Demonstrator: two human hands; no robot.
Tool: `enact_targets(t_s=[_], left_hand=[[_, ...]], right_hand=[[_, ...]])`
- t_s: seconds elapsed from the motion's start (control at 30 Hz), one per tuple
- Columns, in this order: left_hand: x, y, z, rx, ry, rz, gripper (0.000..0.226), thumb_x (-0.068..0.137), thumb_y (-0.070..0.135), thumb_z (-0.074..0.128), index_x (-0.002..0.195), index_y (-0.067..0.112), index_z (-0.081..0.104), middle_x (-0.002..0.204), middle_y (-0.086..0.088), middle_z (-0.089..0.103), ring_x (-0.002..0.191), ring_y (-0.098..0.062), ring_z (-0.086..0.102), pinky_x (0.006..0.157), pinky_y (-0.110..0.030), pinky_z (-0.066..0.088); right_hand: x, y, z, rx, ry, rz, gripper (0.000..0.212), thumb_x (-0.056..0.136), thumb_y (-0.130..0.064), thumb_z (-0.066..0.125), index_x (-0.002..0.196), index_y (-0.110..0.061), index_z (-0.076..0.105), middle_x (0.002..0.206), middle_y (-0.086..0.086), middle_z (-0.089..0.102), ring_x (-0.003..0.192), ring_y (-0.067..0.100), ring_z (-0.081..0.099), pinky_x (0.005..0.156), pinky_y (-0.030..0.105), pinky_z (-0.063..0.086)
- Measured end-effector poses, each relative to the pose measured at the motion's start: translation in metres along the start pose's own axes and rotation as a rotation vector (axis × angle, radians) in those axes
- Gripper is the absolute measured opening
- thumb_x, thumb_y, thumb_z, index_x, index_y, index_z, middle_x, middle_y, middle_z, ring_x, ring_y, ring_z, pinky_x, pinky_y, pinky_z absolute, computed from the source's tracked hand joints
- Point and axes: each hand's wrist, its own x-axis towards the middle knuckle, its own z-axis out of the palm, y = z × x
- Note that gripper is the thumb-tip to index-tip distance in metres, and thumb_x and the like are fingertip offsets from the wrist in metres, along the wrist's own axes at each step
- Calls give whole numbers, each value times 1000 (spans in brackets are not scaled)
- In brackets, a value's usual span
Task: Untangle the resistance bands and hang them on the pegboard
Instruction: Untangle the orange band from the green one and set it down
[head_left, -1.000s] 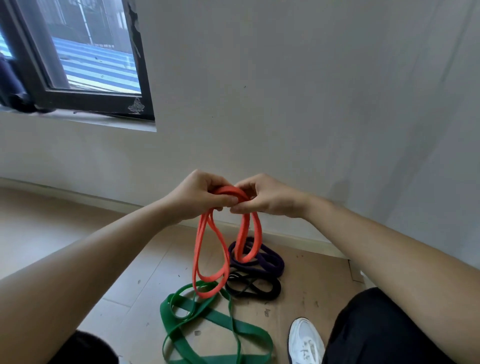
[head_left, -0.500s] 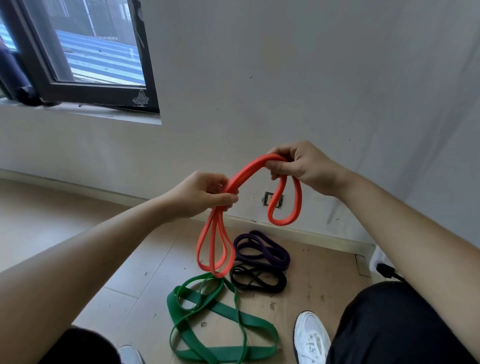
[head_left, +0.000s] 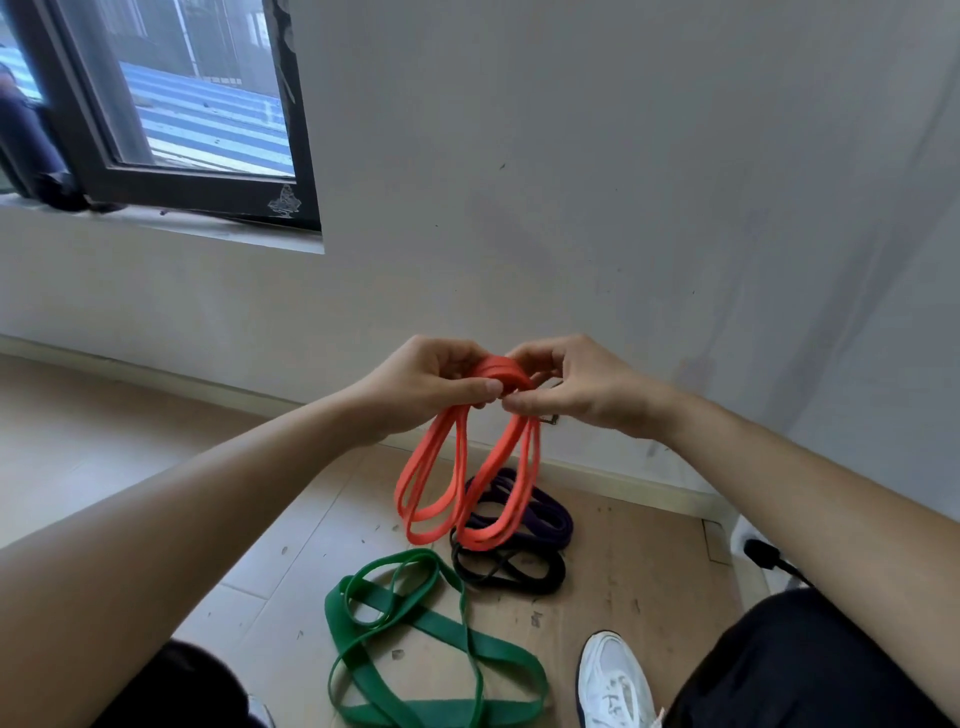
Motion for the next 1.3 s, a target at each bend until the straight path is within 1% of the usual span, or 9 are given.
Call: enact_targets(t_s=[0.1,0.27,0.37,0.5,0.7,0.83,0.97,1.13,1.3], left_hand=[[-2,0,0,18,-16,-21,20,91,22,73,110,14,73,96,-9,76,93,-25,73,93,-44,59],[-3,0,1,11,61,-34,20,85,18,80,104,11,75,91,-11,78,89,-29,75,87,-46,61],[-4,-1,3,31,68,-26,22,84,22,82,103,14,74,90,-11,78,86,-32,75,84,-47,62],[-6,-3,10,26,56,-14,32,83,22,82,111,15,68,94,-4,78,85,-17,76,82,-34,62],[-7,-5,25,-122,-8,-28,52,78,23,87,124,21,63,115,1,72,105,-10,71,92,-31,59],[-5,-1,36,-213,-10,-34,41,81,14,84,117,16,65,109,-13,75,102,-22,74,92,-35,60],[-2,-2,39,-188,-18,-44,31,84,11,81,111,17,67,93,-8,73,89,-23,74,88,-38,61],[-2,-5,34,-148,-56,-76,33,85,1,75,115,3,63,91,-16,68,93,-39,72,86,-45,62],[-3,-12,18,4,-40,-68,22,90,7,71,110,6,62,91,-20,63,79,-33,70,82,-47,62]], right_hand=[[2,-8,4,-132,29,-44,23,88,-19,79,109,-12,73,92,1,75,80,11,71,68,21,55],[6,-12,5,-159,48,-33,19,91,-18,76,107,-9,73,88,11,73,68,16,72,61,25,58],[5,-13,1,-141,41,-34,19,90,-19,76,105,-9,73,86,9,73,72,23,73,65,34,62],[2,-15,-3,-74,58,-43,15,90,-14,74,105,-9,73,88,10,74,78,28,75,73,46,63],[-3,-25,-8,208,149,-149,22,90,-11,70,110,0,69,92,12,73,83,29,74,72,37,61],[-6,-29,-11,403,191,-174,25,87,-14,67,109,-1,68,95,13,70,90,27,72,71,32,61],[-8,-27,-15,541,248,-155,25,87,-14,65,108,-2,68,92,10,71,90,21,71,69,29,61],[-15,-15,-31,601,357,-88,21,94,-8,60,112,0,66,89,8,69,87,17,70,67,29,62],[-30,11,-45,542,333,101,31,93,-5,63,124,-1,61,94,14,73,92,25,73,69,32,62]])
